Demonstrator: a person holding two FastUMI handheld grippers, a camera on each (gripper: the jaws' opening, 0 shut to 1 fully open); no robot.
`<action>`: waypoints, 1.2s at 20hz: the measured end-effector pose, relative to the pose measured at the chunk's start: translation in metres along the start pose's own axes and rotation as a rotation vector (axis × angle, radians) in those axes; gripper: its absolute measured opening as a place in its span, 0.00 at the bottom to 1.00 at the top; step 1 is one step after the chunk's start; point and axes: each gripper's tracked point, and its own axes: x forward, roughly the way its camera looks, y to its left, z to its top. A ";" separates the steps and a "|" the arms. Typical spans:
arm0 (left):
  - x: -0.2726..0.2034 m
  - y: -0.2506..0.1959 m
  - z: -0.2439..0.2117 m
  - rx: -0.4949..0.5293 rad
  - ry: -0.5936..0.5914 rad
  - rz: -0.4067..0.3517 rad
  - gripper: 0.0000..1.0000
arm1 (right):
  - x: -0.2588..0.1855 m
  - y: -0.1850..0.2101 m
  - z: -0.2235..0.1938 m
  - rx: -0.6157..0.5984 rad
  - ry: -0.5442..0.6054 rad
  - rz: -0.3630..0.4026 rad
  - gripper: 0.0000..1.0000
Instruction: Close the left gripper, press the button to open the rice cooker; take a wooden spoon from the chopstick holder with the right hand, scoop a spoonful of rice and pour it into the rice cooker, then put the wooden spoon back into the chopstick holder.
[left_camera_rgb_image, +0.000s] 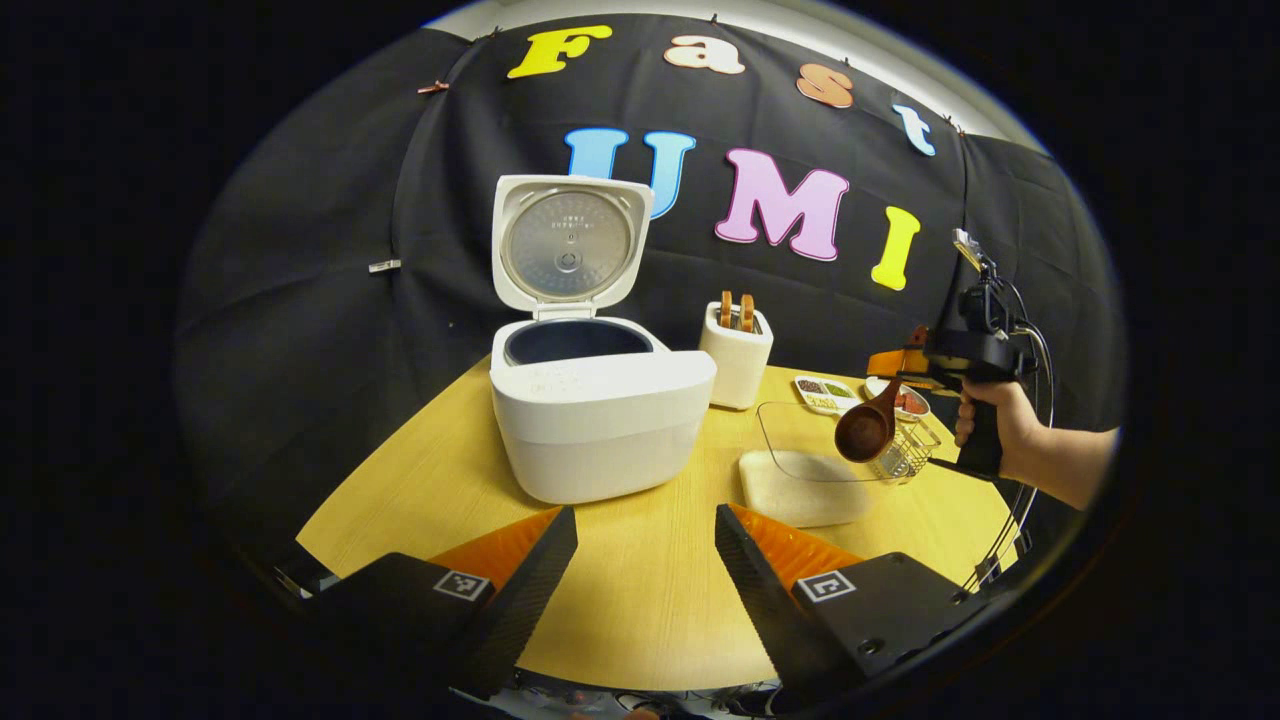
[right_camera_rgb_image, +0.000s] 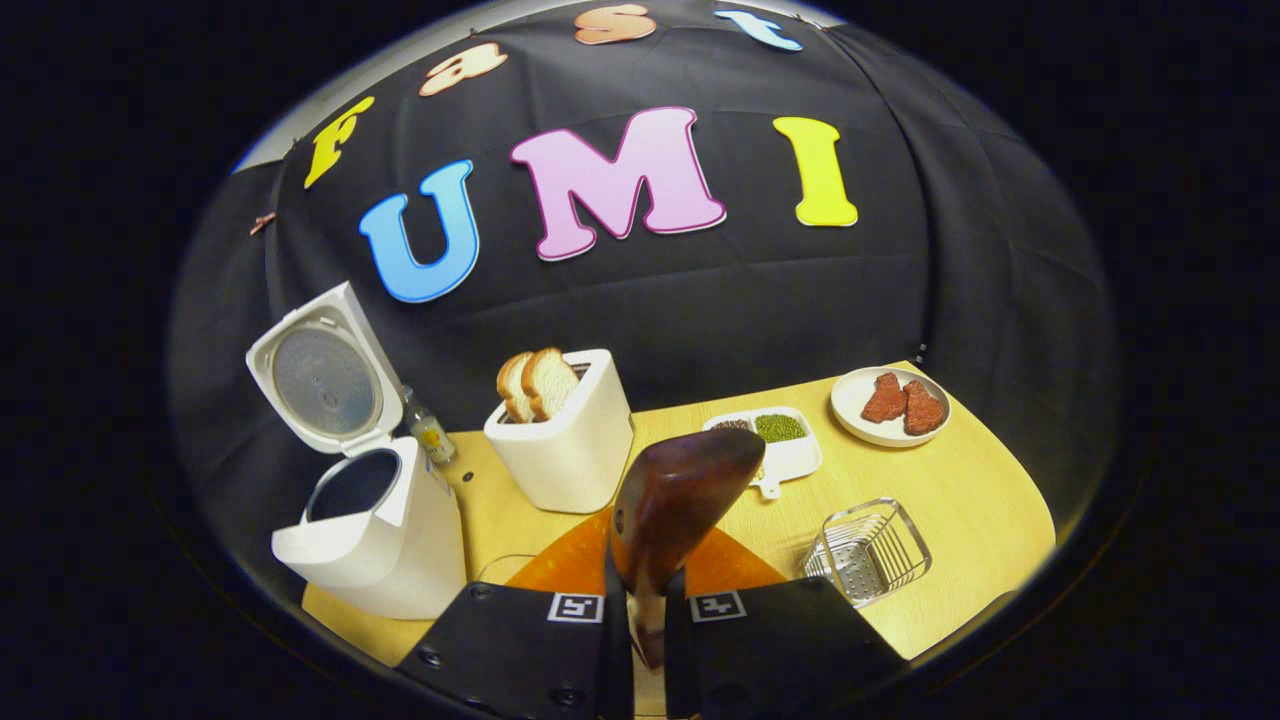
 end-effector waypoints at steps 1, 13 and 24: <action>0.002 0.004 -0.004 0.000 0.010 -0.001 0.96 | 0.004 -0.001 -0.011 -0.029 0.007 -0.011 0.16; 0.001 0.034 -0.038 -0.041 0.067 0.013 0.96 | -0.005 0.052 -0.062 0.011 0.044 -0.024 0.17; -0.010 0.042 -0.039 -0.040 0.081 0.003 0.96 | -0.009 0.048 -0.079 0.640 0.210 0.003 0.17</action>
